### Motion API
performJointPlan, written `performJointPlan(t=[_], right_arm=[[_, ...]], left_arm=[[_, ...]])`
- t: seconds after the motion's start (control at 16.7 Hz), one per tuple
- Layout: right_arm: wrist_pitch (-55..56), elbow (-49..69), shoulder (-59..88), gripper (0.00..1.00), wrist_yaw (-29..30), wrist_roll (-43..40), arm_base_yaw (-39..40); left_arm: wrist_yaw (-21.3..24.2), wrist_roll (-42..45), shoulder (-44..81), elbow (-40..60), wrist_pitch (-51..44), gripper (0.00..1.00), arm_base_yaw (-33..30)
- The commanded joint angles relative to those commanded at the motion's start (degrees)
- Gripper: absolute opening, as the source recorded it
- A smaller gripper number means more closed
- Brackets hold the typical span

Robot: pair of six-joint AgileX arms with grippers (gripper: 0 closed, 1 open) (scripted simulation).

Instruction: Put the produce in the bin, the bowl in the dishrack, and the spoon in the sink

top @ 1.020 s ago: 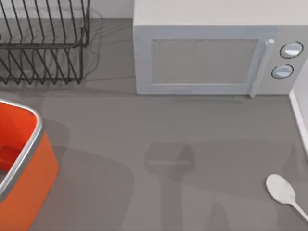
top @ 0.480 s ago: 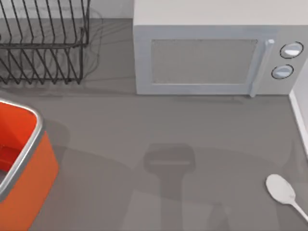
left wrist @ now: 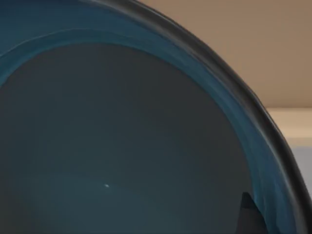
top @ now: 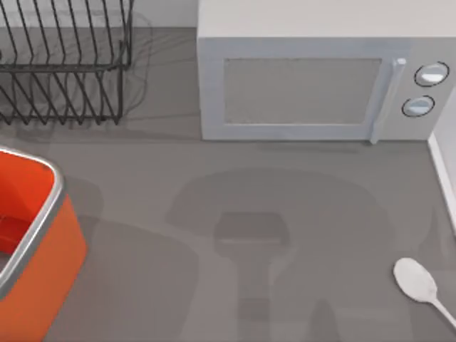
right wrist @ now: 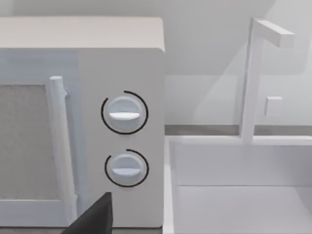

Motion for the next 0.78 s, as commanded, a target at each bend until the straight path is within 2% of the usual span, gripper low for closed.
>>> performJointPlan(t=[0.54,0.78], right_arm=[[0.0,0.0,0.0,1.0,0.0,0.0,0.0],[0.0,0.0,0.0,1.0,0.0,0.0,0.0]], left_arm=[[-3.4,0.2,31.3,-6.7,40.3,0.0,-3.9],[-4.7,-0.1,39.1,-9.6,50.1,0.0,-5.2]])
